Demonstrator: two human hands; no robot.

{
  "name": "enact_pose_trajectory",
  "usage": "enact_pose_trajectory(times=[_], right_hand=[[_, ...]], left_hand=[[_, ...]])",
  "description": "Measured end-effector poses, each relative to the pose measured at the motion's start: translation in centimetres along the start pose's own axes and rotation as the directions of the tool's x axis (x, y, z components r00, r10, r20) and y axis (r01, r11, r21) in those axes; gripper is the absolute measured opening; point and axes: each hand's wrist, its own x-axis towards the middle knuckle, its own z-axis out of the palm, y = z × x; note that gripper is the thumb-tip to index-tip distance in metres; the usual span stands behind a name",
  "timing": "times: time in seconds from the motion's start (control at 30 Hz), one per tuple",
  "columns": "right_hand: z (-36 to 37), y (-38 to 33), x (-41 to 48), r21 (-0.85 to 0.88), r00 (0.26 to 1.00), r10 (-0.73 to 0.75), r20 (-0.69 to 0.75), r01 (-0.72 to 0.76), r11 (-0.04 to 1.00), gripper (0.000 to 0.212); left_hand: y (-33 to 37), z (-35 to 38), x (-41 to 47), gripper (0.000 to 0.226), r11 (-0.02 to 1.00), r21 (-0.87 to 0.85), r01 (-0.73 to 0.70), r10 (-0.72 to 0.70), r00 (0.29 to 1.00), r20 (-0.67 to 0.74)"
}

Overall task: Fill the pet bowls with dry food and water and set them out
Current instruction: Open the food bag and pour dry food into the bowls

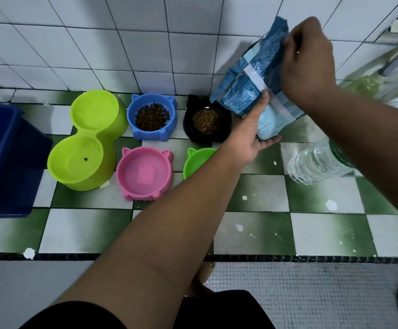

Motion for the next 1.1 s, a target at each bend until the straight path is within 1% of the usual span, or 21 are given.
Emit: enact_pose_trajectory(times=[0.07, 0.13, 0.17, 0.23, 0.27, 0.4, 0.57, 0.67, 0.83, 1.1], right_hand=[[-0.5, -0.7, -0.5, 0.036, 0.999, -0.009, -0.045, 0.010, 0.999, 0.029], [-0.7, -2.0, -1.4, 0.054, 0.997, -0.055, -0.062, 0.058, 0.997, 0.030], [-0.6, -2.8, -2.1, 0.070, 0.995, -0.082, -0.063, 0.087, 0.994, 0.030], [-0.3, -4.5, -3.3, 0.119, 0.990, -0.131, -0.050, 0.136, 0.983, 0.031], [0.0, -5.3, -3.9, 0.140, 0.987, -0.154, -0.039, 0.158, 0.977, 0.031], [1.2, -8.4, -6.2, 0.189, 0.970, -0.242, 0.025, 0.233, 0.954, 0.027], [3.6, -11.5, -8.7, 0.182, 0.917, -0.363, 0.163, 0.334, 0.925, 0.024], [5.0, -12.8, -9.7, 0.141, 0.876, -0.417, 0.242, 0.393, 0.909, 0.025], [7.0, -14.4, -10.7, 0.080, 0.840, -0.437, 0.321, 0.436, 0.896, 0.023], [8.4, -15.7, -11.4, 0.012, 0.798, -0.456, 0.395, 0.491, 0.871, 0.021]], left_hand=[[0.4, -0.7, -0.9, 0.063, 1.000, -0.001, -0.018, 0.018, 1.000, 0.022], [0.6, -1.6, -2.1, 0.054, 0.998, -0.045, -0.032, 0.034, 0.999, 0.033], [0.5, -2.2, -2.8, 0.055, 0.996, -0.075, -0.039, 0.041, 0.999, 0.028], [0.2, -3.3, -4.2, 0.065, 0.990, -0.125, -0.061, 0.063, 0.998, 0.013], [0.0, -3.9, -4.9, 0.067, 0.988, -0.139, -0.072, 0.074, 0.997, 0.007], [-0.8, -6.5, -7.9, 0.067, 0.978, -0.180, -0.102, 0.098, 0.995, -0.029], [-1.7, -9.5, -10.0, 0.085, 0.957, -0.277, -0.092, 0.069, 0.993, -0.092], [-2.1, -11.1, -10.9, 0.077, 0.944, -0.325, -0.055, 0.036, 0.997, -0.067], [-2.3, -12.7, -11.5, 0.063, 0.921, -0.389, -0.019, 0.011, 1.000, -0.024], [-3.0, -13.3, -11.9, 0.073, 0.890, -0.454, 0.026, -0.024, 1.000, 0.010]])
